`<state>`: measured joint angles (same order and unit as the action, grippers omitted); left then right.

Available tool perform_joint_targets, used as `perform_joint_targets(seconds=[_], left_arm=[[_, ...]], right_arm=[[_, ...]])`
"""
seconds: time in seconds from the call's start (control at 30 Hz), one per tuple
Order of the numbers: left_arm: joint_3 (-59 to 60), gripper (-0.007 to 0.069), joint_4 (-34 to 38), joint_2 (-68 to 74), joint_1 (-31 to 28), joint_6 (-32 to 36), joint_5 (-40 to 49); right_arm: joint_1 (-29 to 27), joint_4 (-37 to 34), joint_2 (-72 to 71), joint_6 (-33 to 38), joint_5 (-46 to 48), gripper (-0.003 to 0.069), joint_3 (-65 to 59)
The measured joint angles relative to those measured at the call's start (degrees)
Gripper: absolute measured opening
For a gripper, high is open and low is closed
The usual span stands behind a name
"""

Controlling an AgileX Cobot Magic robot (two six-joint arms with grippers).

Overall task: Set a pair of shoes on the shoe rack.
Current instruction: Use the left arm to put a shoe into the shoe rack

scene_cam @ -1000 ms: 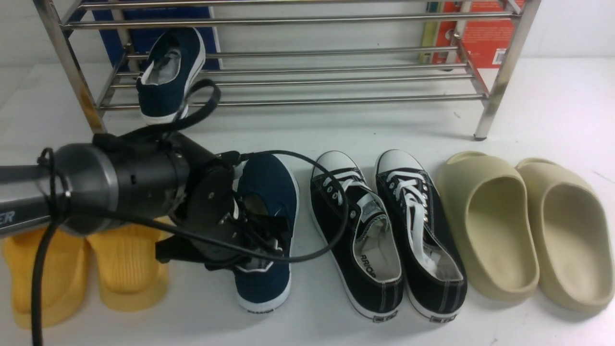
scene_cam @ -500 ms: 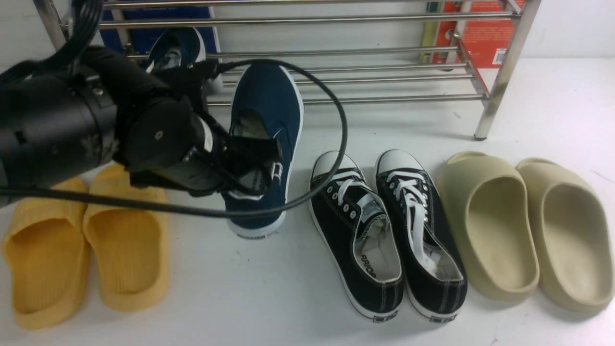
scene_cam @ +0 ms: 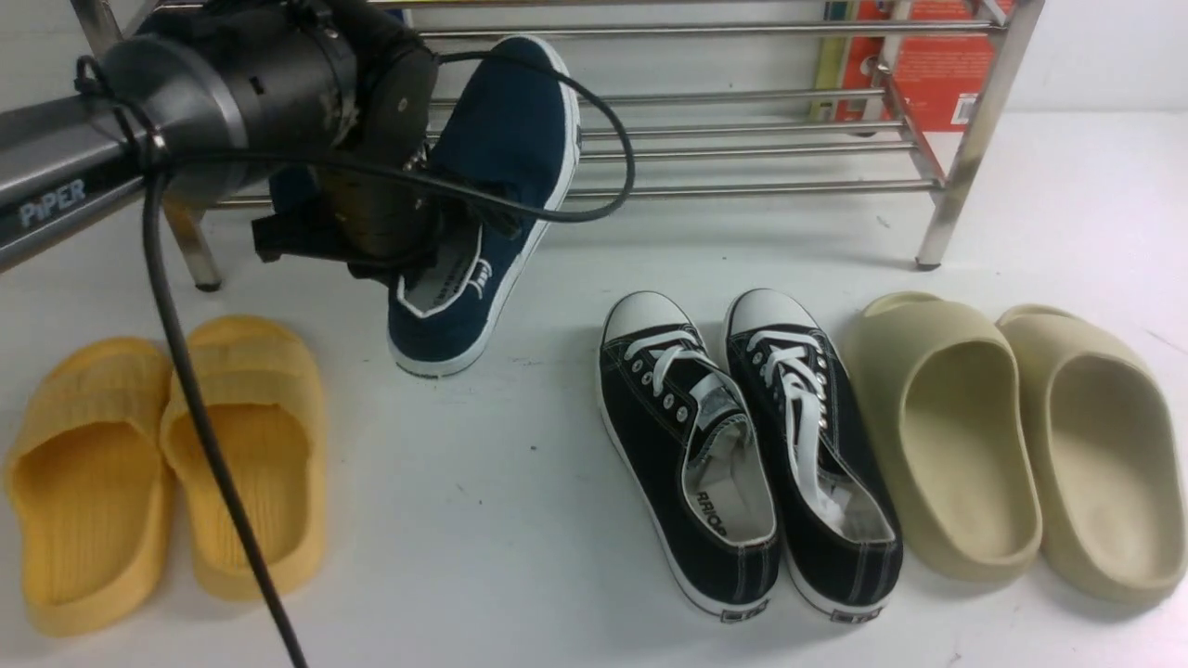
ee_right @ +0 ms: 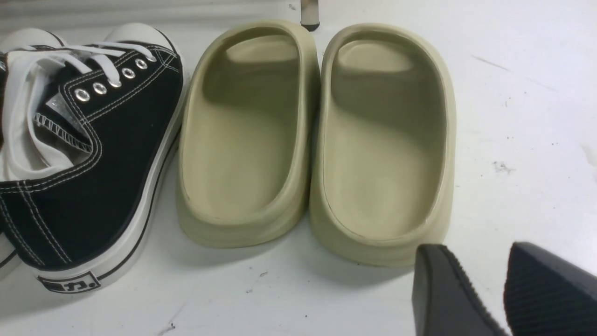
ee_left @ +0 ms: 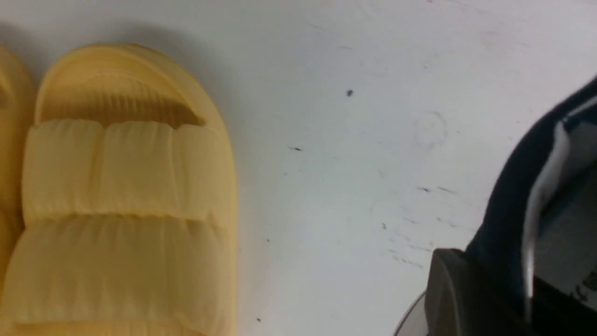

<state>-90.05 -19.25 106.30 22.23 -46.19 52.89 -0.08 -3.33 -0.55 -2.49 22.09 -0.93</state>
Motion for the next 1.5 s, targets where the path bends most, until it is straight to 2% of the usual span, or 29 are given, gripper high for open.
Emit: perform_joint_targets(seconds=[0.13, 0.33, 0.6, 0.8, 0.97, 1.27, 1.5], left_arm=[[-1.3, -0.0003, 2.46, 1.24, -0.47, 4.11, 0.59], [-1.62, -0.0003, 10.36, -0.03, -0.23, 11.4, 2.13], [6.26, -0.0003, 13.08, -10.01, 0.46, 14.33, -1.61], [10.24, -0.0003, 13.44, -12.23, 0.41, 14.55, -1.12], [10.21, -0.0003, 11.85, -10.81, 0.41, 13.4, -8.87], [3.09, -0.0003, 3.2, -1.98, 0.29, 6.86, -11.36], [-2.56, -0.0003, 1.72, 2.29, -0.39, 5.97, -11.38]], right_arm=[[0.0, 0.0, 0.0, 0.0, 0.0, 0.0239, 0.0], [0.0, -0.01, 0.0, 0.0, 0.0, 0.0239, 0.0], [0.0, -0.01, 0.0, 0.0, 0.0, 0.0239, 0.0], [0.0, -0.01, 0.0, 0.0, 0.0, 0.0239, 0.0], [0.0, -0.01, 0.0, 0.0, 0.0, 0.0239, 0.0], [0.0, -0.01, 0.0, 0.0, 0.0, 0.0239, 0.0], [0.0, -0.01, 0.0, 0.0, 0.0, 0.0239, 0.0]])
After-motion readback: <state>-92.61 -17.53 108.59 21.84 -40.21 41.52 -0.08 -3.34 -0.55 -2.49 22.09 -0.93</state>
